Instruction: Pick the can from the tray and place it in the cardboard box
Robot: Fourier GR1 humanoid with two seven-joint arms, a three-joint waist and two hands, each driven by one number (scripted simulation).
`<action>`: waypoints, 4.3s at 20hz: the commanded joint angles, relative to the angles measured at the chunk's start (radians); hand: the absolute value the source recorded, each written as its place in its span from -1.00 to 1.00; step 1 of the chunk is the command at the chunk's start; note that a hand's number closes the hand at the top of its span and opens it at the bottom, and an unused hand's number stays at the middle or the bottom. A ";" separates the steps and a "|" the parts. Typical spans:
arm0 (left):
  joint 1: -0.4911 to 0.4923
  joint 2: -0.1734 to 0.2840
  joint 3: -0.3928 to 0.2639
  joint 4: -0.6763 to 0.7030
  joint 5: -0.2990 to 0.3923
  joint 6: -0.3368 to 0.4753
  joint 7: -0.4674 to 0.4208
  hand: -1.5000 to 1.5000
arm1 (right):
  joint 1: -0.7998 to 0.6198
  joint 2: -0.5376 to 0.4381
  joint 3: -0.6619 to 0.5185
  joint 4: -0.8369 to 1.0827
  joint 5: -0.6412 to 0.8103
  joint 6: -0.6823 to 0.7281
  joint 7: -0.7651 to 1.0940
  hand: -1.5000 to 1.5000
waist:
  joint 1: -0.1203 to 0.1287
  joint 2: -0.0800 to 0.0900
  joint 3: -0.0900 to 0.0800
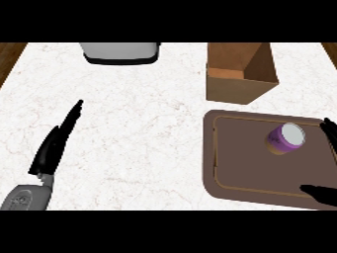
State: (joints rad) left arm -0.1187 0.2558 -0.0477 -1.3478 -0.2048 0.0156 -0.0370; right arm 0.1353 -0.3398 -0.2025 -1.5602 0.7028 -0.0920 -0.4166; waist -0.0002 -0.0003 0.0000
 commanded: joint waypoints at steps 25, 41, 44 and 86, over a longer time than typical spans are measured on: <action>-0.059 -0.005 0.128 0.046 -0.047 -0.105 -0.003 0.00 | -0.197 0.051 0.011 0.273 0.098 -0.036 -0.022 -1.00 | 0.000 0.000 0.000; -0.073 -0.063 0.110 0.069 -0.079 -0.064 -0.025 0.00 | -0.322 0.149 0.003 0.442 0.210 -0.412 -0.111 1.00 | 0.003 0.003 0.000; -0.098 -0.056 0.119 0.060 -0.084 -0.064 0.011 0.00 | -0.267 0.123 -0.028 0.371 0.181 -0.426 -0.128 1.00 | -0.003 0.001 0.000; -0.004 -0.034 0.127 0.010 -0.069 -0.106 -0.031 0.00 | -1.136 0.201 0.404 0.393 0.535 0.249 1.371 1.00 | 0.003 0.000 0.000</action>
State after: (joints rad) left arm -0.1415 0.2027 0.0595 -1.3324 -0.2884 -0.0753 -0.0541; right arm -1.0480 -0.0916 0.2487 -1.1639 1.2452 0.1517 0.9787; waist 0.0056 -0.0005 -0.0003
